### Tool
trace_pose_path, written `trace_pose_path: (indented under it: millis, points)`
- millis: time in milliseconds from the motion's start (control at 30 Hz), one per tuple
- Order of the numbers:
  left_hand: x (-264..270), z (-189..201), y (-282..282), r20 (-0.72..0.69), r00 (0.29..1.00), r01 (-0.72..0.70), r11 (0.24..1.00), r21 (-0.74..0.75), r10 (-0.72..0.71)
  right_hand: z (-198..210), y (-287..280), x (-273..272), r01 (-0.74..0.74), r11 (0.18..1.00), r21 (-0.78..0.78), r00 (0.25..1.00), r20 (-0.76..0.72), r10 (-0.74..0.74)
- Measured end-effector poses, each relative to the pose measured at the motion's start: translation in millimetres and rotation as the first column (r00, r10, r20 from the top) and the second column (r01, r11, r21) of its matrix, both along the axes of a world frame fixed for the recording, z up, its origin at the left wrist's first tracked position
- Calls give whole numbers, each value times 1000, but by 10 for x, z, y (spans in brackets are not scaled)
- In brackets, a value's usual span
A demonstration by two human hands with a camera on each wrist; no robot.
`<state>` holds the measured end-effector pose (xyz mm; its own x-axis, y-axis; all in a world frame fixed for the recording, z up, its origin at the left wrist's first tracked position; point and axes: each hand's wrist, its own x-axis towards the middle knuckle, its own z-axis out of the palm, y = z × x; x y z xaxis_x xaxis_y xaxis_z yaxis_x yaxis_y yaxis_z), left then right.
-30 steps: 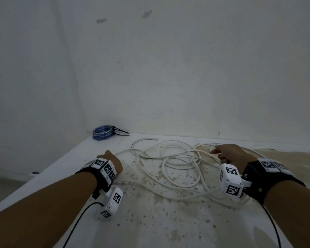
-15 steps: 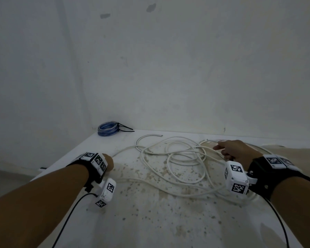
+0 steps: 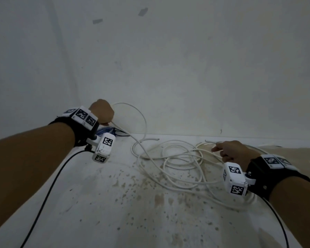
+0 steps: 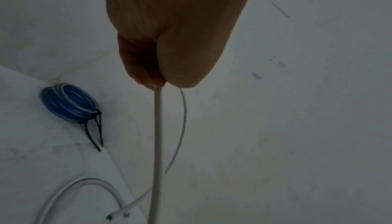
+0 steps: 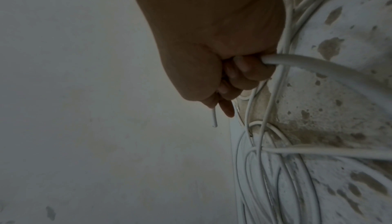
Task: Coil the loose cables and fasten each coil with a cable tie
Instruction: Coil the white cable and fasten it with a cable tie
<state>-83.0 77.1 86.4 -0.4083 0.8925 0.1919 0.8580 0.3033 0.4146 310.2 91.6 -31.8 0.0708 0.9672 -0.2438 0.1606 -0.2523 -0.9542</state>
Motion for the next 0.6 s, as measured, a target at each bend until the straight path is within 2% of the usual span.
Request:
trace_pose_path:
  millis: [33, 100, 200, 233, 300, 333, 367, 433, 533, 600]
  points:
    - [11, 64, 40, 49, 999, -19, 997, 70, 16, 0, 8, 9, 1, 1000, -1, 1000, -16, -1]
    - [28, 161, 102, 104, 994, -47, 992, 114, 35, 8, 20, 43, 7, 1000, -5, 999, -41, -7]
    - [78, 254, 197, 55, 998, -18, 998, 58, 14, 34, 41, 125, 25, 1000, 3, 998, -62, -25]
    - [143, 239, 208, -56, 998, 40, 999, 23, -38, 36, 45, 156, 33, 999, 7, 997, -73, -32]
    - [299, 106, 334, -180, 981, 62, 997, -49, -70, 31, 46, 209, 46, 999, 21, 992, -123, -43]
    - [395, 21, 422, -164, 981, 95, 993, -71, -106, 29, 38, 235, 53, 998, 28, 987, -156, -48]
    - [520, -83, 488, -77, 992, 95, 994, -59, -100, 31, 26, 263, 63, 997, 33, 980, -189, -56]
    - [786, -336, 607, 171, 974, 166, 982, -90, -149, 61, -14, 324, 93, 995, 34, 966, -244, -82]
    - [1081, -758, 647, 216, 956, 232, 960, -156, -197, 133, -69, 386, 162, 986, 49, 926, -353, -135]
    - [1199, -952, 510, 185, 956, 256, 954, -157, -226, 170, -68, 365, 235, 969, 76, 870, -461, -175]
